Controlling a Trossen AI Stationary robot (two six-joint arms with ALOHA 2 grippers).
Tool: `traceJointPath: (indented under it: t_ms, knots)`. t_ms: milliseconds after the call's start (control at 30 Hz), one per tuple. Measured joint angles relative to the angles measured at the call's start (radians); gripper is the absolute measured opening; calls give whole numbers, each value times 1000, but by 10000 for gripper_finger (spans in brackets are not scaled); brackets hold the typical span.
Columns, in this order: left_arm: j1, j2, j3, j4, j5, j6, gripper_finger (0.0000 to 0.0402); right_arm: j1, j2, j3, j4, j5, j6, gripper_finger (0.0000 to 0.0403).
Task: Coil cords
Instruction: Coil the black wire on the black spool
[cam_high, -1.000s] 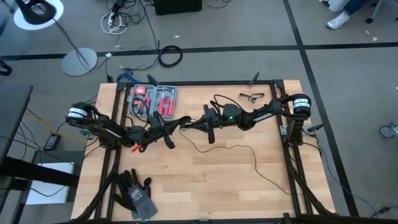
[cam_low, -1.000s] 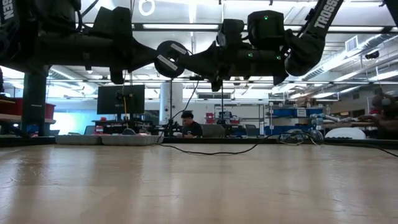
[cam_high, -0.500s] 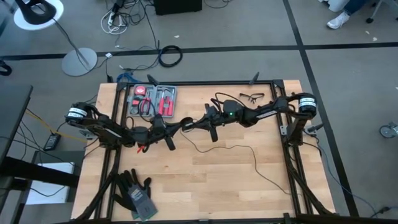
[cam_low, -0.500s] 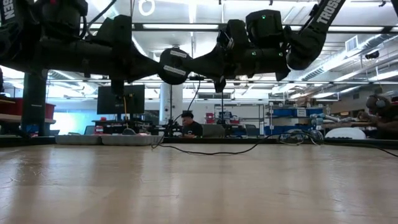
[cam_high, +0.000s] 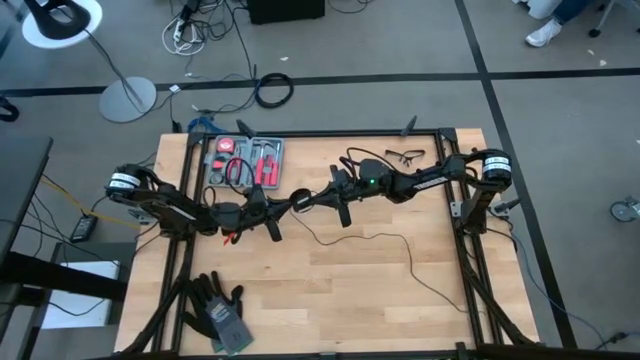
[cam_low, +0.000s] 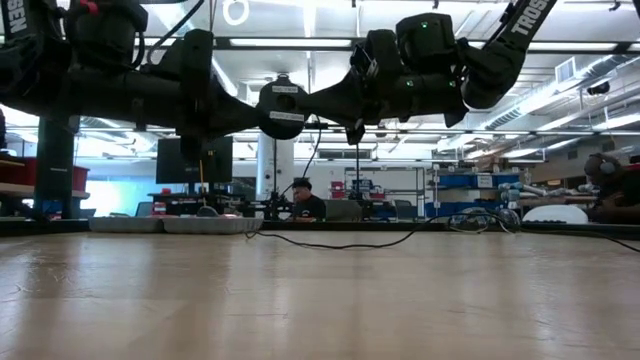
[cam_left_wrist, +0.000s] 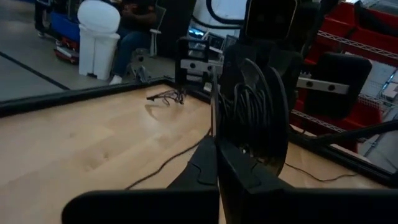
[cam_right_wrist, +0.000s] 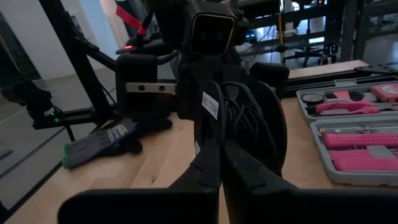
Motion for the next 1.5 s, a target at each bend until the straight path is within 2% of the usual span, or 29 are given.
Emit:
traceJointPath:
  t_ms: [433, 800, 933, 1067, 1167, 1267, 1333, 1500]
  knots:
    - [14, 0, 0, -37, 49, -22, 0, 0, 0, 0, -4, 0, -1, 5]
    - [12, 2, -2, -48, 6, -15, 0, -12, -4, 2, -59, 9, 25, 53]
    - [12, 2, -2, -45, -15, -11, 0, -38, -13, 2, -145, -18, 45, 73]
    - [12, 2, -5, -35, -48, -9, 0, -75, -69, 2, -311, -101, 25, 82]
    - [11, 2, -14, -33, -87, -10, 0, -87, -139, 2, -462, -107, -7, 80]
    - [8, 2, -20, -17, -138, -11, 0, -87, -209, 2, -646, -57, -56, 74]
    - [3, 2, -20, -9, -174, -7, 0, -72, -255, -9, -747, 17, -78, 70]
    - [-7, 1, -19, 13, -248, 20, 0, -32, -377, -176, -717, 204, -36, 58]
